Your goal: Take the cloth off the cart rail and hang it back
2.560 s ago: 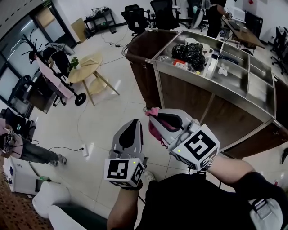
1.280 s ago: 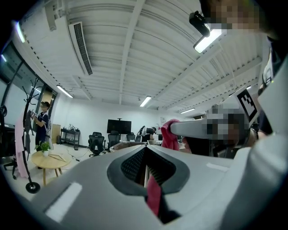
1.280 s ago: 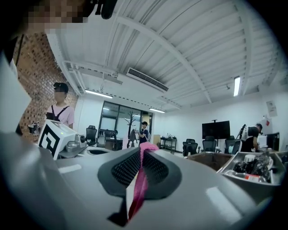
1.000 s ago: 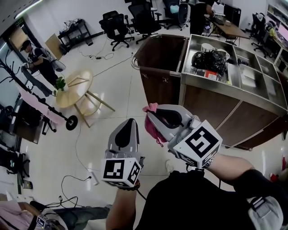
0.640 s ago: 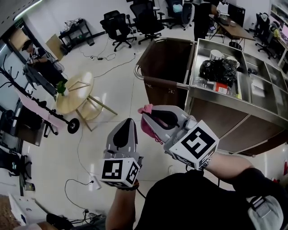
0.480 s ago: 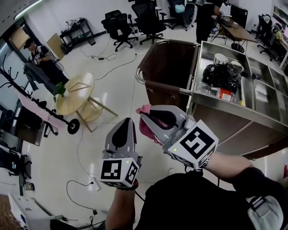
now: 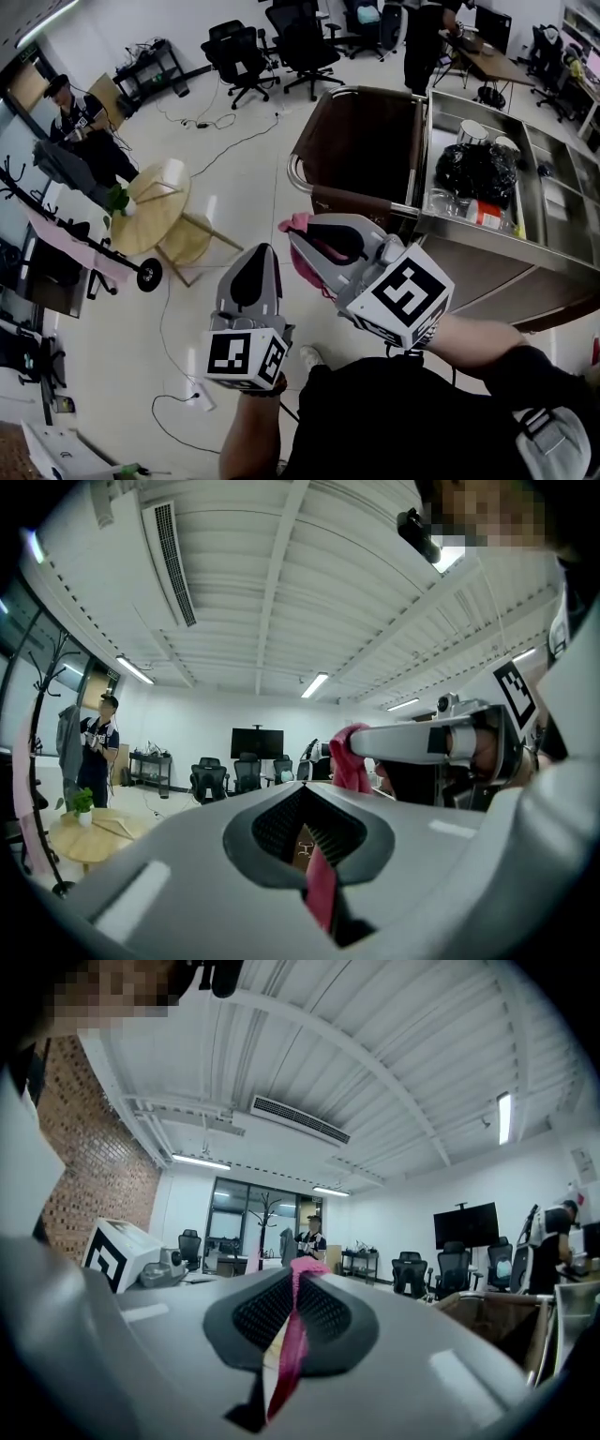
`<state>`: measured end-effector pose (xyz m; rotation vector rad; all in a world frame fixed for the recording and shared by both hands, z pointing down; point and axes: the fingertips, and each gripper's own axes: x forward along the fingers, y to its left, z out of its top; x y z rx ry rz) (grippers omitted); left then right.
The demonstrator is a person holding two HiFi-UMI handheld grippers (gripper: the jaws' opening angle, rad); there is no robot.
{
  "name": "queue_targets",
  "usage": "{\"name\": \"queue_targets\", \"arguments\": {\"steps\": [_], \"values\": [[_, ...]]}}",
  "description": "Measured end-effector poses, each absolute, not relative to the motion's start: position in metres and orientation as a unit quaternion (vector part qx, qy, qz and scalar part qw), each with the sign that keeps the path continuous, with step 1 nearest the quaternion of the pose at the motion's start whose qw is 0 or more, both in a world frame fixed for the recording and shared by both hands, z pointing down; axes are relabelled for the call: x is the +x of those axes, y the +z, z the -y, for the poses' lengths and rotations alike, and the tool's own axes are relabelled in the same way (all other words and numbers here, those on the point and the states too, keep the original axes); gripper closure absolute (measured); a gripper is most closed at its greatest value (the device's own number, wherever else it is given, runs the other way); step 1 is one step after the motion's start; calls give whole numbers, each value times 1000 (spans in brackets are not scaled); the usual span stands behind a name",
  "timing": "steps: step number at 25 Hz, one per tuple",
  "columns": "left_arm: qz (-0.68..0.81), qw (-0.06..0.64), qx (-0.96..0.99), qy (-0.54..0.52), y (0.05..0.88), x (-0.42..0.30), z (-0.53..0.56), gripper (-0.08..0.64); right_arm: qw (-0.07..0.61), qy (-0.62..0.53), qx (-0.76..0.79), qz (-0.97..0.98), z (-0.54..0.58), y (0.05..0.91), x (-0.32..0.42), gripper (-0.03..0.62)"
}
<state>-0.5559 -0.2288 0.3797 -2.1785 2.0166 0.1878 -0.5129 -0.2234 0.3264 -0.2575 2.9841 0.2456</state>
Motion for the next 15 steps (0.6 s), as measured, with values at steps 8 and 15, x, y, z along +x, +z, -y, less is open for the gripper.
{"name": "queue_targets", "arguments": {"steps": [8,15], "values": [[-648,87,-753,71,371,-617,248,557,67,87,-119,-987,244,321,-574,583],[-619,76,-777,83,354,-688,256,557,54,75,-159,-983,258,300,-645,583]]}}
